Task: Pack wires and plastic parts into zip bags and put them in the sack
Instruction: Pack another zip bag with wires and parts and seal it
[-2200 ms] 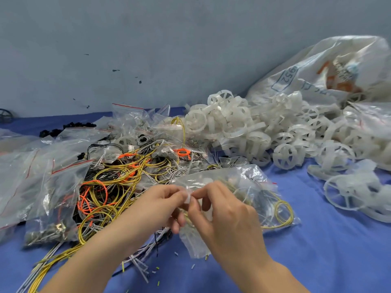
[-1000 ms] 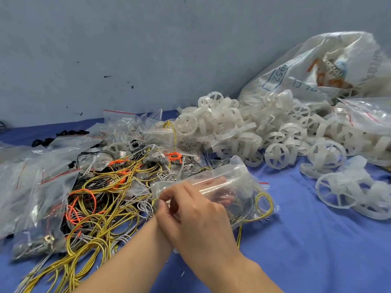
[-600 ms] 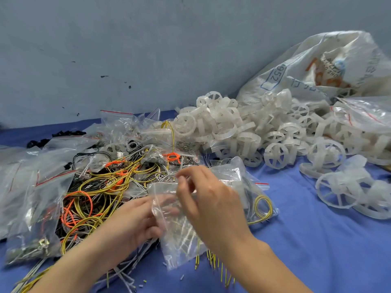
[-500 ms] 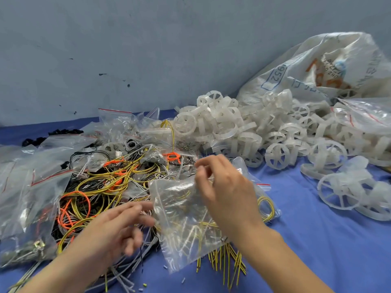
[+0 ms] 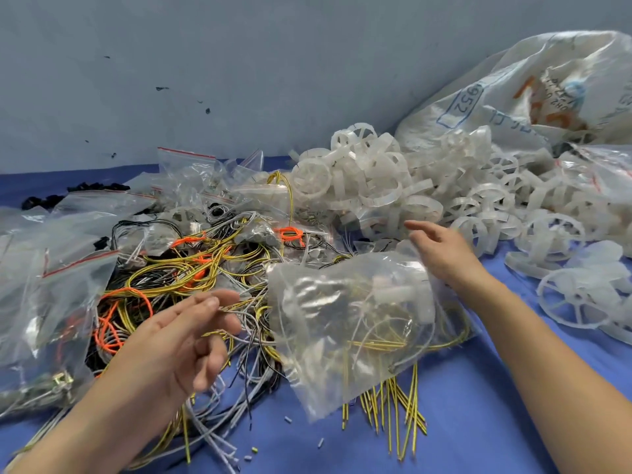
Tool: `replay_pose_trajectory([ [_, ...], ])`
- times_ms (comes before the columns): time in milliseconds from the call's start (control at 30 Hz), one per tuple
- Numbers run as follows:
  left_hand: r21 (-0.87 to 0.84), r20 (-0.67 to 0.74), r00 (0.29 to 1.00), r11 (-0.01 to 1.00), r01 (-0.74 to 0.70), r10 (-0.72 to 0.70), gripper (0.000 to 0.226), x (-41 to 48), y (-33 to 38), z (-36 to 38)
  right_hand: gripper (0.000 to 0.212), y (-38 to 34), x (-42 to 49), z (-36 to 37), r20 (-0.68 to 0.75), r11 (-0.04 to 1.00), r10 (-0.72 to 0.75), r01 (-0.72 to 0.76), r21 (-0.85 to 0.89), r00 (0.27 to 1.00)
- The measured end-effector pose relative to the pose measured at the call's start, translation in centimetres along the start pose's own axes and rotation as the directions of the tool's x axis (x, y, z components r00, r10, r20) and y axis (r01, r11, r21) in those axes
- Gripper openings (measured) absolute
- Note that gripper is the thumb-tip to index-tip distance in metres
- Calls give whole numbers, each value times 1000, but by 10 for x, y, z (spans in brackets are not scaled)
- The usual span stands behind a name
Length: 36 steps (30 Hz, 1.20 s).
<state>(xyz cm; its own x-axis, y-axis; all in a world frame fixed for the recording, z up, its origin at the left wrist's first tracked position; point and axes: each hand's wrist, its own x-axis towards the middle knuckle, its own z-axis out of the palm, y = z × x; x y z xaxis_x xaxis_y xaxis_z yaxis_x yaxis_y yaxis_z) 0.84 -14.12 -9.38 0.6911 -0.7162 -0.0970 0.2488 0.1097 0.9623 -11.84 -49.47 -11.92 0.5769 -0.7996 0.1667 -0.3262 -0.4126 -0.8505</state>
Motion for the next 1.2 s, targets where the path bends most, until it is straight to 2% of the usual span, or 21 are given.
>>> replay_pose_trajectory([
  [100,-8,-14,1000,1000,-9,8,22,5,0,1,32,9,5,-2,13,997,21,-22,78,1000],
  [267,-8,-27,1000,1000,6,-6,23,11,-3,5,33,6,4,1,-2,991,-34,33,-127,999],
  [367,-31,-49,999,999,11,-12,22,14,-5,10,34,5,3,2,13,988,-24,25,-153,1000],
  [433,-46,-54,998,999,11,-13,22,16,-7,13,31,4,4,2,-6,993,-18,17,-118,1000],
  [600,-63,-33,999,998,7,-9,21,18,-10,18,19,-7,4,-2,-113,994,-2,14,105,994],
  [700,-76,-31,999,997,15,-17,21,19,-13,19,17,-10,1,-5,-187,996,18,-1,88,982],
  [833,-66,-10,1000,998,6,-7,21,18,-13,18,25,-16,-6,-7,-215,997,40,-25,73,976],
  [933,-68,-18,1000,998,-14,12,21,15,-8,17,22,-39,-13,-10,-164,968,42,1,249,986],
  [1000,-73,-10,999,996,-42,42,21,12,-4,18,22,-65,-24,-11,-76,892,42,-3,453,996],
  [1067,-69,21,996,994,-85,87,20,8,-1,22,34,-93,-43,-7,71,789,-6,-39,613,997],
  [1133,-64,55,989,989,-133,136,21,4,2,25,43,-115,-71,8,216,731,-109,-69,678,970],
  [1200,-54,96,977,981,-187,191,32,-1,4,29,36,-130,-103,34,320,736,-209,-67,673,924],
])
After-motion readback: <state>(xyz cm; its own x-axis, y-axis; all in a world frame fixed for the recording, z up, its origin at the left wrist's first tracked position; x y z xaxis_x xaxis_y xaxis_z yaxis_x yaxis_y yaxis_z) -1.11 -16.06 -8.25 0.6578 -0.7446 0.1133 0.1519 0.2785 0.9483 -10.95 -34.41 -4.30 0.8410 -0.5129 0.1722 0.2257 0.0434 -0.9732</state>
